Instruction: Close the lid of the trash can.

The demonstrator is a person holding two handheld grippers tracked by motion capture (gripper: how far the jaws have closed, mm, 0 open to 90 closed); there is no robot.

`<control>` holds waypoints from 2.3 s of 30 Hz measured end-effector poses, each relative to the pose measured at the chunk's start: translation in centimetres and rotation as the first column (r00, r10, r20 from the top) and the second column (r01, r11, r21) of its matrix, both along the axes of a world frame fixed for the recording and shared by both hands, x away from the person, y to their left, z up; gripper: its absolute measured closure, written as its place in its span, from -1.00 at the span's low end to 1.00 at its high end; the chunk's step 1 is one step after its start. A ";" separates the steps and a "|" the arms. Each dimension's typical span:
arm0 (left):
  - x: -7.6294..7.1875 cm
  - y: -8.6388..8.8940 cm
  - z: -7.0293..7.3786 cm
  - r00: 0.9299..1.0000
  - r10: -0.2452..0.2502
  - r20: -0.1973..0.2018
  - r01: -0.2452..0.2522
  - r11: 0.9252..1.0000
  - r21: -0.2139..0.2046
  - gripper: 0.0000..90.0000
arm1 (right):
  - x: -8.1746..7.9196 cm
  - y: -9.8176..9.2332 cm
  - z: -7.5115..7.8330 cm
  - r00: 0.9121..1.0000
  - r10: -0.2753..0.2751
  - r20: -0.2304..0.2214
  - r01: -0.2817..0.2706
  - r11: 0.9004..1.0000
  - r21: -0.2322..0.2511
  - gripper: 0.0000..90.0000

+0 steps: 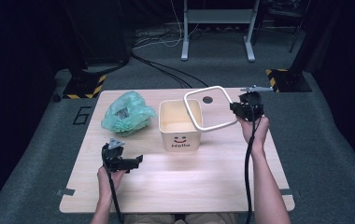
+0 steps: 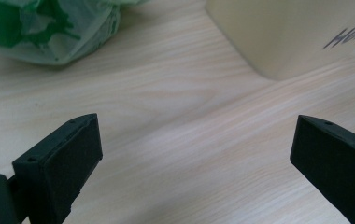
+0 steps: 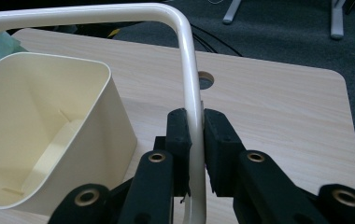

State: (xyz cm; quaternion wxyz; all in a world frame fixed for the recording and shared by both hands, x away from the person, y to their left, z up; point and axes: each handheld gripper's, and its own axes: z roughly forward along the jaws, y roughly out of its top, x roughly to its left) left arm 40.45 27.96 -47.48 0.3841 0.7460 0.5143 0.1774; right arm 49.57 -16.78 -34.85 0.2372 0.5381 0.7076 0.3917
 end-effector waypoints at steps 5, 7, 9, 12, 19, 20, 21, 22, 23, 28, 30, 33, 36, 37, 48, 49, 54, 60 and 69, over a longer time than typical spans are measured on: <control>0.7 -0.5 2.0 0.999 -0.034 0.016 0.034 0.999 -0.035 -0.95 | 0.1 0.6 -0.1 1.000 0.012 -0.006 -0.012 1.000 0.001 0.79; 1.0 -0.7 2.9 0.999 -0.040 0.024 0.041 0.998 -0.043 -0.95 | 0.2 0.8 -0.2 1.000 0.015 -0.011 -0.015 1.000 0.003 0.79; 1.2 -1.0 3.6 0.998 -0.054 0.030 0.056 0.997 -0.052 -0.95 | 0.2 1.1 -0.2 1.000 0.019 -0.012 -0.019 1.000 0.001 0.79; 1.5 -1.3 4.3 0.997 -0.066 0.038 0.069 0.996 -0.064 -0.95 | 0.2 1.5 -0.3 1.000 0.027 -0.015 -0.027 1.000 0.000 0.79; 2.2 -2.3 5.6 0.994 -0.101 0.046 0.104 0.992 -0.076 -0.95 | 0.5 2.3 -0.6 0.999 0.041 -0.025 -0.041 0.999 -0.001 0.79; 2.3 -2.5 5.9 0.993 -0.106 0.047 0.109 0.991 -0.077 -0.95 | 0.5 2.5 -0.6 0.999 0.041 -0.025 -0.041 0.999 -0.002 0.79; 2.4 -2.6 6.0 0.993 -0.110 0.052 0.114 0.991 -0.075 -0.95 | 0.5 2.7 -0.6 0.999 0.045 -0.028 -0.045 0.999 -0.002 0.79; 2.5 -2.8 6.2 0.992 -0.114 0.053 0.118 0.990 -0.077 -0.95 | 0.6 2.8 -0.7 0.999 0.046 -0.027 -0.047 0.999 -0.004 0.79; 2.6 -3.0 6.4 0.991 -0.120 0.052 0.124 0.989 -0.078 -0.95 | 0.6 2.9 -0.7 0.998 0.046 -0.029 -0.047 0.999 -0.002 0.79; 3.0 -3.6 7.4 0.988 -0.135 0.069 0.140 0.988 -0.070 -0.95 | 0.8 3.5 -0.8 0.998 0.050 -0.036 -0.050 0.999 -0.005 0.79; 3.3 -3.9 7.7 0.987 -0.141 0.071 0.146 0.987 -0.067 -0.95 | 0.9 3.8 -0.9 0.998 0.053 -0.038 -0.053 0.999 -0.005 0.79; 3.6 -4.3 8.0 0.986 -0.147 0.073 0.152 0.986 -0.063 -0.95 | 1.0 4.1 -1.1 0.998 0.055 -0.042 -0.055 0.998 -0.003 0.79; 3.9 -4.6 8.2 0.986 -0.153 0.069 0.158 0.985 -0.065 -0.94 | 1.1 4.4 -1.1 0.998 0.054 -0.041 -0.055 0.999 -0.002 0.79; 4.0 -4.7 8.3 0.986 -0.153 0.068 0.158 0.985 -0.066 -0.94 | 1.1 4.5 -1.1 0.998 0.056 -0.042 -0.056 0.998 -0.002 0.79; 4.8 -6.0 9.7 0.987 -0.141 0.074 0.146 0.987 -0.066 -0.86 | 1.3 6.3 -1.7 0.997 0.056 -0.057 -0.057 0.998 -0.018 0.78; 4.8 -6.1 9.8 0.987 -0.139 0.074 0.144 0.988 -0.063 -0.82 | 1.4 6.4 -1.7 0.997 0.056 -0.060 -0.057 0.998 -0.022 0.78; 5.2 -6.8 10.3 0.988 -0.132 0.081 0.137 0.988 -0.066 -0.69 | 1.5 7.0 -2.0 0.997 0.045 -0.067 -0.047 0.999 -0.025 0.78; 6.1 -8.0 10.7 0.986 -0.149 0.070 0.153 0.987 -0.058 -0.67 | 1.7 7.7 -2.3 0.997 0.034 -0.075 -0.036 0.999 -0.020 0.78; 7.9 -9.2 10.2 0.992 -0.126 0.000 0.125 0.991 -0.037 -0.36 | 1.9 8.3 -2.8 0.996 0.009 -0.091 -0.008 1.000 0.009 0.76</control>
